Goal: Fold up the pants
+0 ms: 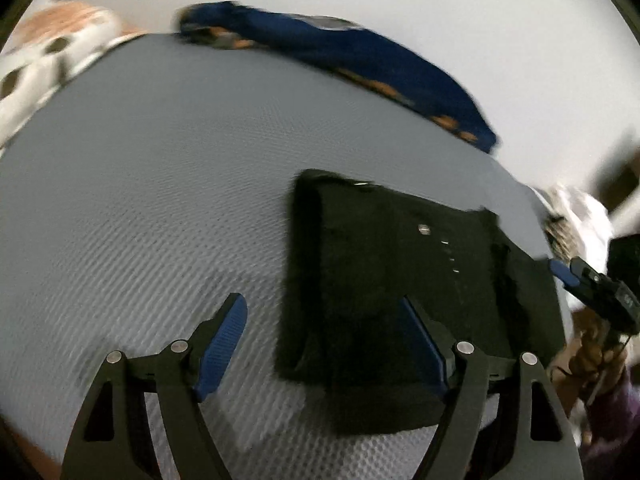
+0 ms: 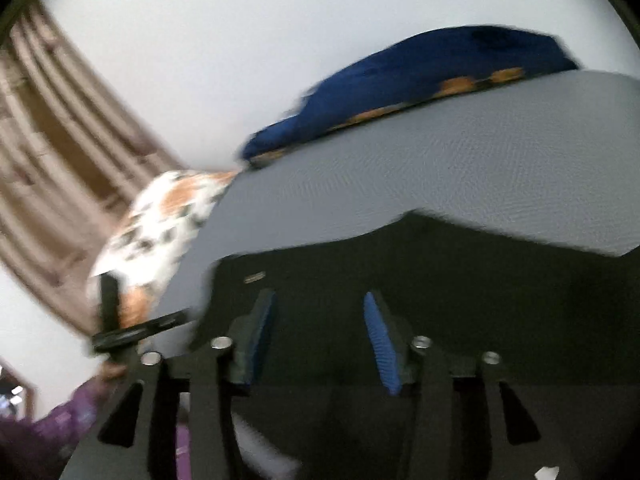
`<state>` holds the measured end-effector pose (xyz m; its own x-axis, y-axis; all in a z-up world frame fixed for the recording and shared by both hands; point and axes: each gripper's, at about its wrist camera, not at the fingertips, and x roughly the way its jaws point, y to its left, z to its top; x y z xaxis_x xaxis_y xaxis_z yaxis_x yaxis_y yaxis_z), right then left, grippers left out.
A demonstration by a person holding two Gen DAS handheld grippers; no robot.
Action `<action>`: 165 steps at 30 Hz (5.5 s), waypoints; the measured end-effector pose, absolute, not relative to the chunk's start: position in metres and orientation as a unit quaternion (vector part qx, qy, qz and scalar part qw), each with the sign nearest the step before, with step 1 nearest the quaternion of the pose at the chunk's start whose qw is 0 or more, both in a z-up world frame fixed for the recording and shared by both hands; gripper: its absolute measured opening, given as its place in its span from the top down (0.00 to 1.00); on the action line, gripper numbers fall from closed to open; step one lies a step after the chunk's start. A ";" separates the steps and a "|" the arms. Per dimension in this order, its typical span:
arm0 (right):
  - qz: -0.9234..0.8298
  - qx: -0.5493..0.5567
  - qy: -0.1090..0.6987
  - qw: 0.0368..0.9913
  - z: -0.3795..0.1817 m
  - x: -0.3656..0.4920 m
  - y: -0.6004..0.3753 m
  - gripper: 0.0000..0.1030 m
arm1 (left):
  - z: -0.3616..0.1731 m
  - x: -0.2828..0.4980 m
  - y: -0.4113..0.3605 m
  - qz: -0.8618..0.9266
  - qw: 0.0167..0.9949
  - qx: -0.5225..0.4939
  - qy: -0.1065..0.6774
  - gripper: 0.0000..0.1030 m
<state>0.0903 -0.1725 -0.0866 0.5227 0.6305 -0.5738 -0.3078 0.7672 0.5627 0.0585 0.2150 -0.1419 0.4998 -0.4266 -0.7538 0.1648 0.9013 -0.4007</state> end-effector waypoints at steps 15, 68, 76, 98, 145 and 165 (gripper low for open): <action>0.303 0.258 0.480 0.781 -0.120 0.062 -0.126 0.40 | -0.163 0.145 0.197 -0.347 0.760 -0.149 0.529 0.56; 0.332 0.257 0.518 0.745 -0.156 0.070 -0.092 0.36 | -0.152 0.135 0.181 -0.233 0.861 -0.042 0.451 0.93; 0.412 0.221 0.470 0.749 -0.114 0.077 -0.057 0.36 | -0.153 0.137 0.197 -0.251 0.853 -0.092 0.449 0.91; 0.442 0.147 0.503 0.728 -0.166 0.107 0.036 0.82 | -0.147 0.124 0.222 -0.279 0.796 -0.052 0.535 0.13; 0.249 0.483 0.371 0.753 -0.137 -0.030 -0.352 0.33 | -0.055 0.072 -0.152 -0.429 0.708 -0.176 0.532 0.85; 0.241 0.559 0.370 0.702 -0.179 -0.021 -0.388 0.25 | -0.099 0.073 -0.215 -0.446 0.700 -0.138 0.541 0.84</action>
<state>-0.0209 -0.3875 -0.1790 0.6101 0.7520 -0.2495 0.0757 0.2582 0.9631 0.0730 -0.2152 -0.0990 0.0167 -0.7727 -0.6346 0.4750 0.5646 -0.6750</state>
